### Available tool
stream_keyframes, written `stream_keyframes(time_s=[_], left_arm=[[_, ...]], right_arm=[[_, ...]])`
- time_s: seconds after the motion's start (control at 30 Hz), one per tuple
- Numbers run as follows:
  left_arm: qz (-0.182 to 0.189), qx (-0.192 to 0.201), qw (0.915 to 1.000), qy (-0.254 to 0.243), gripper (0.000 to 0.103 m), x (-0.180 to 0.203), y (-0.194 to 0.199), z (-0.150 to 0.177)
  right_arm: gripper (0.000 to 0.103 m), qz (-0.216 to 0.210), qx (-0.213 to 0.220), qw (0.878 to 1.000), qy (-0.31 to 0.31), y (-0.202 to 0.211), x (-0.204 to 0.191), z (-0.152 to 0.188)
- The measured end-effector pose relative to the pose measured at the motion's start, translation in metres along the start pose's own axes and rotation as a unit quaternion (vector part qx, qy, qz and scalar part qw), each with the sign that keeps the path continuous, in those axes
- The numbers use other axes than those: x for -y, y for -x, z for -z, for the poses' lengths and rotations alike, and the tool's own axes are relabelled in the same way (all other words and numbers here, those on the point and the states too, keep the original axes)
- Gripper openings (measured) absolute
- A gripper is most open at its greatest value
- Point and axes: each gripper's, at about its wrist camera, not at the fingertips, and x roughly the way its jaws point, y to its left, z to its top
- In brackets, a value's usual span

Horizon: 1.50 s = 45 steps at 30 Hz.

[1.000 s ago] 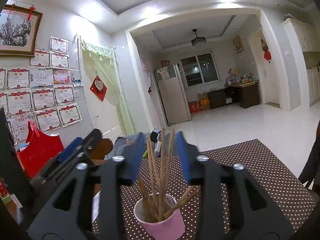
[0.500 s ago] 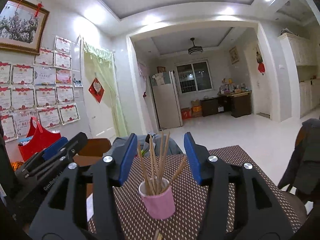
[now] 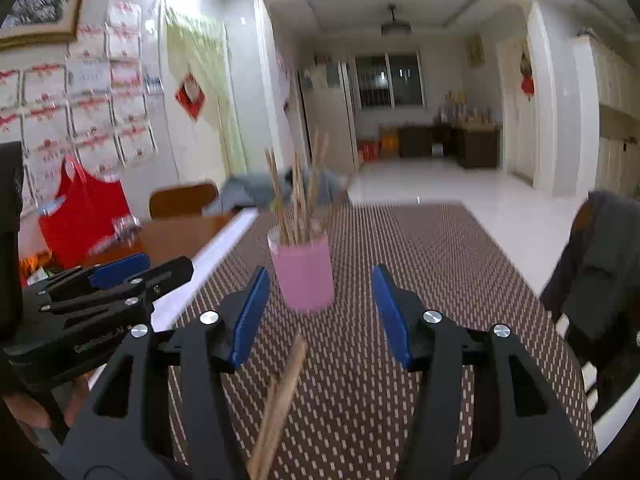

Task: Organize utensils
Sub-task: 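Lower both open tools back toward the stick pile, then grasp a wooden stick from the pile with the left tool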

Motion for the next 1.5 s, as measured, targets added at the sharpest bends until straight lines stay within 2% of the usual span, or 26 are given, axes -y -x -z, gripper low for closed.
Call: stream_keyframes(time_s=[0.1,0.2,0.3,0.43,0.57,0.67,0.7,0.77,0.83,0.97,1.07,1.2,1.33,1.5], left_arm=[[0.003,-0.062,0.9980,-0.004,0.059,0.002,-0.017,0.019],[0.017,-0.127,0.9917,-0.012,0.059,0.007,-0.035,0.042],[0.029,-0.174,0.9843,-0.007,0.059,0.008,-0.048,0.060],[0.047,-0.220,0.9744,0.007,0.059,0.011,-0.059,0.077],[0.047,-0.245,0.9683,-0.001,0.059,0.021,-0.066,0.091],[0.046,-0.256,0.9654,-0.004,0.058,0.026,-0.071,0.096],[0.047,-0.259,0.9647,-0.001,0.047,0.026,-0.072,0.098],[0.048,-0.267,0.9626,0.006,0.040,0.026,-0.075,0.099],[0.050,-0.275,0.9602,0.008,0.038,0.027,-0.079,0.101],[0.051,-0.276,0.9596,0.014,0.022,0.023,-0.084,0.102],[0.067,-0.278,0.9579,0.025,0.010,0.018,-0.088,0.101],[0.063,-0.271,0.9599,0.035,0.006,0.011,-0.088,0.099],[0.077,-0.263,0.9600,0.060,0.006,-0.008,-0.085,0.096],[0.069,-0.245,0.9639,0.077,0.006,-0.033,-0.083,0.085]], right_arm=[[0.055,0.000,-0.047,0.999,-0.009,-0.012,0.006,0.016],[0.055,0.002,-0.091,0.996,-0.021,-0.023,0.013,0.035],[0.055,0.003,-0.122,0.992,-0.033,-0.031,0.020,0.049],[0.055,0.006,-0.141,0.989,-0.038,-0.031,0.027,0.062],[0.055,0.008,-0.157,0.986,-0.046,-0.030,0.037,0.072],[0.055,0.002,-0.164,0.985,-0.047,-0.027,0.040,0.077],[0.055,0.001,-0.165,0.985,-0.045,-0.027,0.040,0.078],[0.055,-0.003,-0.168,0.985,-0.043,-0.027,0.038,0.079],[0.055,-0.007,-0.169,0.985,-0.041,-0.027,0.037,0.080],[0.055,-0.013,-0.174,0.984,-0.046,-0.028,0.036,0.081],[0.055,-0.015,-0.178,0.983,-0.046,-0.030,0.036,0.080],[0.055,-0.022,-0.188,0.981,-0.045,-0.036,0.034,0.082],[0.055,-0.029,-0.206,0.977,-0.040,-0.044,0.029,0.083],[0.055,-0.036,-0.227,0.973,-0.024,-0.057,0.015,0.083]])
